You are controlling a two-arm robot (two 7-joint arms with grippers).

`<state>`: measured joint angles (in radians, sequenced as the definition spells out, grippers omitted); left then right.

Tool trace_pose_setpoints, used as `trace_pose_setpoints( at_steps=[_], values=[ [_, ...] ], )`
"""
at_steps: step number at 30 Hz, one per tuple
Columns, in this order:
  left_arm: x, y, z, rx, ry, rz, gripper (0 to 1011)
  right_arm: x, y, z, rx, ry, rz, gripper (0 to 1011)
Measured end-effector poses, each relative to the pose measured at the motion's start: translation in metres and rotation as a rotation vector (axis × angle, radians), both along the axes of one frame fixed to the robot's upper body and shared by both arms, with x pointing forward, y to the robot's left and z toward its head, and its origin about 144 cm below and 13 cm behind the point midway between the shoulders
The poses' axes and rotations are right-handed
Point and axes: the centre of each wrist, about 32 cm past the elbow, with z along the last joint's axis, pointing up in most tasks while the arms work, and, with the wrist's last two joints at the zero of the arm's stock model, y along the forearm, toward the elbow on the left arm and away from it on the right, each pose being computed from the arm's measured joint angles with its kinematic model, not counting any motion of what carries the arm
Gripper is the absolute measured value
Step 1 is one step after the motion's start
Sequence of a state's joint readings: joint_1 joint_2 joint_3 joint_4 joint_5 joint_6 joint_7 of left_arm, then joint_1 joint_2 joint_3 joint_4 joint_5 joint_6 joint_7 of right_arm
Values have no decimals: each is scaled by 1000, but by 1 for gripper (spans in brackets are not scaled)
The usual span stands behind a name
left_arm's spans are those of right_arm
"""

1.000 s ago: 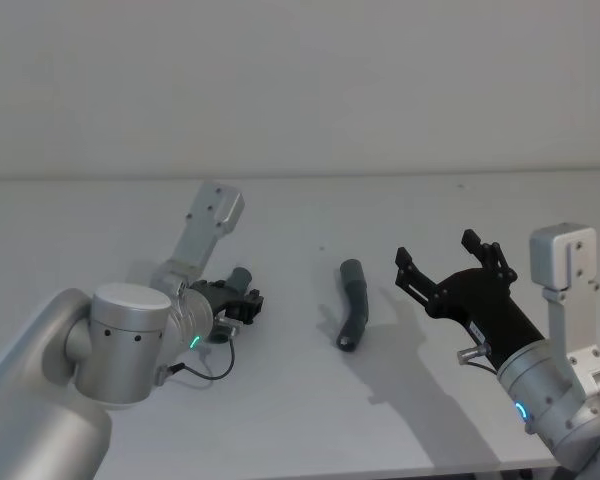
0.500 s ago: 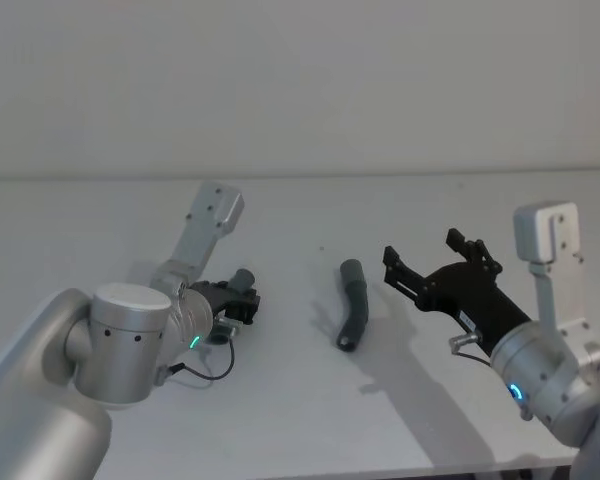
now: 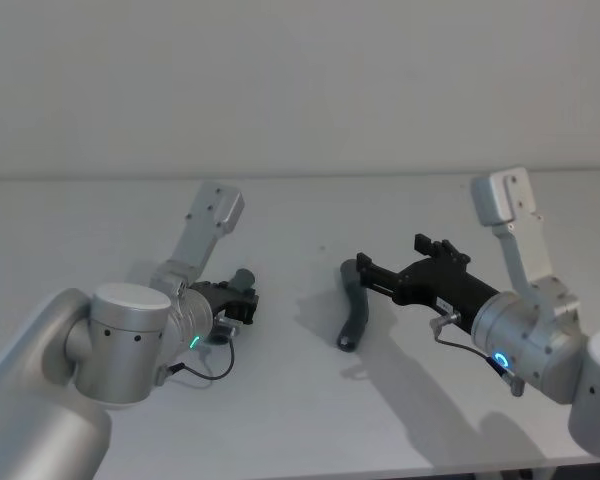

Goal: Use both hands to pick up one end of the pipe from the table, align the ends, and insert them.

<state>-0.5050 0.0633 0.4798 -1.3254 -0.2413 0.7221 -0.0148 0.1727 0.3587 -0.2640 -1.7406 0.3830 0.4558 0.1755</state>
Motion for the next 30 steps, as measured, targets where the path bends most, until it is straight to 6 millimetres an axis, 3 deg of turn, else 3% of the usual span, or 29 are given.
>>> trace_pose_setpoints(
  at_steps=[11, 30],
  values=[
    [0, 0, 0, 0, 0, 0, 336, 13, 9, 6, -58, 67, -19, 1001],
    [0, 0, 0, 0, 0, 0, 336, 31, 31, -5, -141, 100, -121, 1001]
  ],
)
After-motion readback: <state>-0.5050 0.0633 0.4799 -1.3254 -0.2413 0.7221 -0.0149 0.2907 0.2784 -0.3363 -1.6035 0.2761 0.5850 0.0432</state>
